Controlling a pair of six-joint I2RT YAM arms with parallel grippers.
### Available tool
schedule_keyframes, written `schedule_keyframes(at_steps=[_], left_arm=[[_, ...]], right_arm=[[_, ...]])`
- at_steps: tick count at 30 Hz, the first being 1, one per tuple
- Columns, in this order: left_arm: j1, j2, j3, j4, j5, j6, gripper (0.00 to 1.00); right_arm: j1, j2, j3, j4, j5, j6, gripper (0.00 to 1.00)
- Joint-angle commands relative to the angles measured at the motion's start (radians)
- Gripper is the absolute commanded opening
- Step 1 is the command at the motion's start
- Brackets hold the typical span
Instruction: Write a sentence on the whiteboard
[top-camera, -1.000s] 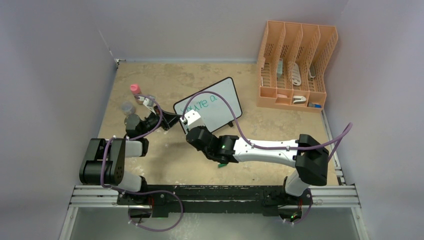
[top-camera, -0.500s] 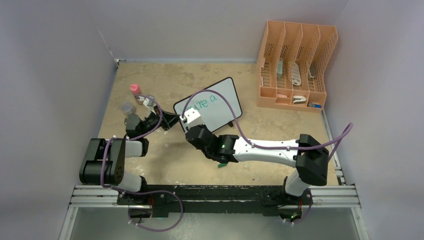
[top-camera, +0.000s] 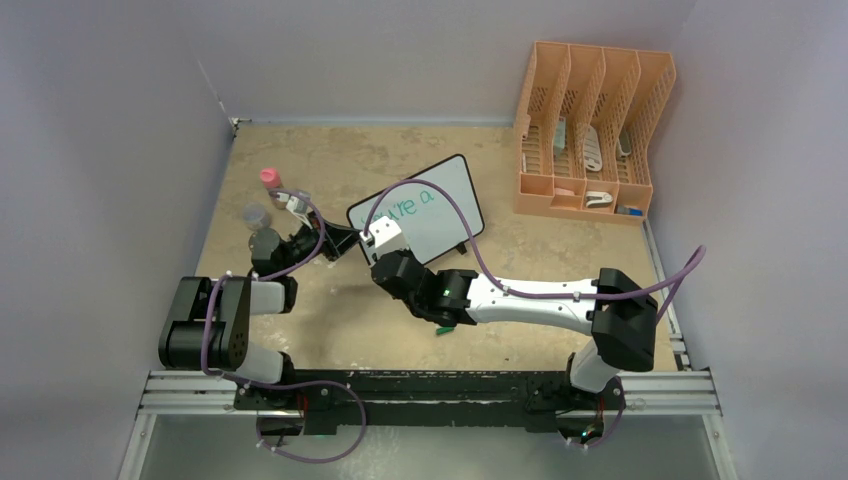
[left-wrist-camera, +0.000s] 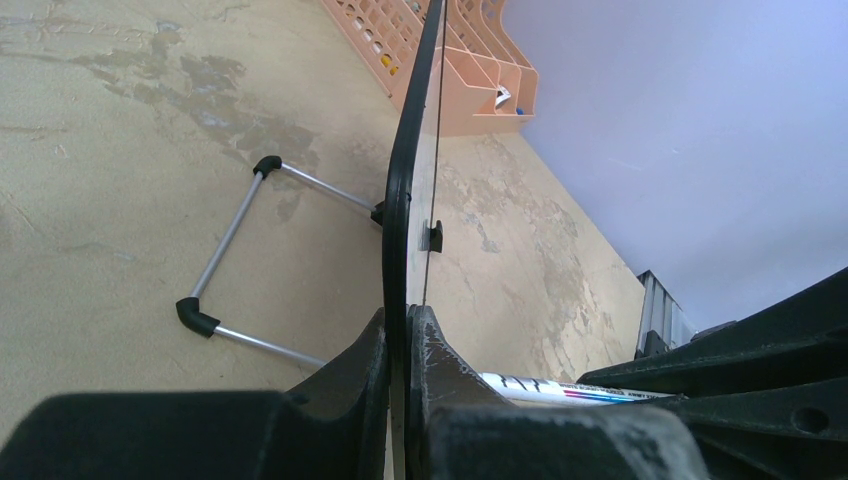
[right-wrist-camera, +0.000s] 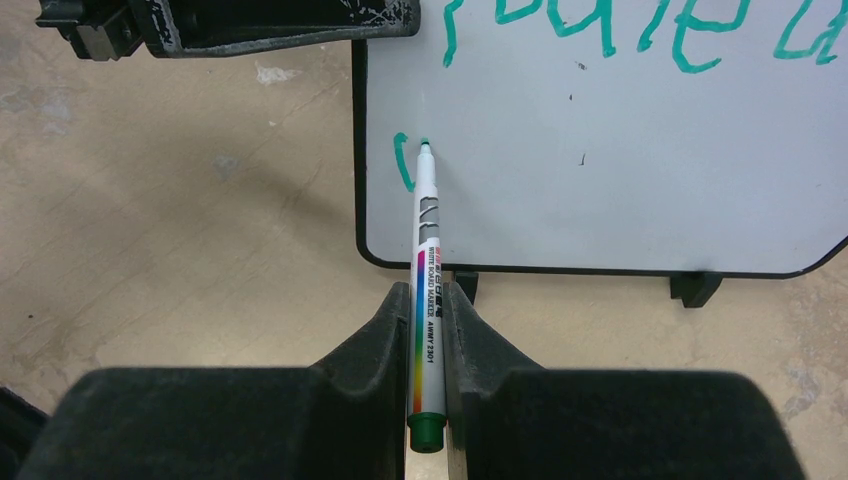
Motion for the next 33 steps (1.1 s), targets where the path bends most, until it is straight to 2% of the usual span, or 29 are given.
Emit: schedule_keyframes(at_steps=[1,33], left_arm=[[0.006,-0.012,0.028,0.027,0.006,0.024,0.0],[0.006,-0.012,0.029,0.026,0.006,0.024,0.0]], right_arm=[[-0.001,-0.029,0.001,-0.005,0.018,0.019,0.0],[-0.001,-0.038,-0.039,-0.033,0.013,0.055,0.0]])
